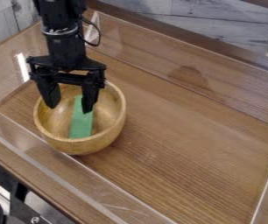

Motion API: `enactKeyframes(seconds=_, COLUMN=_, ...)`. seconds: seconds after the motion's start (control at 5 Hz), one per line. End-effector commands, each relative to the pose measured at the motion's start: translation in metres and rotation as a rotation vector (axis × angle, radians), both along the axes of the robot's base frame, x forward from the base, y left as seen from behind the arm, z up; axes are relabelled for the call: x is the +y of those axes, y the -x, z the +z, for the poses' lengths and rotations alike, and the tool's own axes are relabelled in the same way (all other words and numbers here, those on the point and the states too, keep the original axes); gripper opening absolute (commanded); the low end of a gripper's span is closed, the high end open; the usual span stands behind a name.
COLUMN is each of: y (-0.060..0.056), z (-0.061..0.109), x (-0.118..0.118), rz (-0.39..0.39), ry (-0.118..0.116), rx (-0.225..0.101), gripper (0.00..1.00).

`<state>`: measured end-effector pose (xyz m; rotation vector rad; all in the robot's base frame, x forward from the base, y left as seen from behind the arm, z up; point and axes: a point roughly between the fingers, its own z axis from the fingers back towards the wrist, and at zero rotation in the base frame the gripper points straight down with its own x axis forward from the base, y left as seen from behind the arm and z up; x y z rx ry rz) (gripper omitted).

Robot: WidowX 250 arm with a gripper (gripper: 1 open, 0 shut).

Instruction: Remove the green block from inside the brown bowl and put it on the table

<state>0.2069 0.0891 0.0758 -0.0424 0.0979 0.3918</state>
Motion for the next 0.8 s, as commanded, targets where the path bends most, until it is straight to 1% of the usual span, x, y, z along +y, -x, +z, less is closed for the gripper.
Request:
enactKeyframes(seconds=0.0, y=0.0, z=-0.005, x=-0.002, rz=-0.014, ry=-0.009, rx=-0.037, gripper=1.0)
enactKeyframes(seconds=0.2, y=0.003, z=-0.015, x=-0.005, rz=-0.014, ry=-0.008, rx=-0.047, gripper=1.0)
enactKeyframes(seconds=0.6, y=0.015, z=-0.019, x=0.006, rz=-0.109, ry=0.005, rx=-0.065, gripper=1.0)
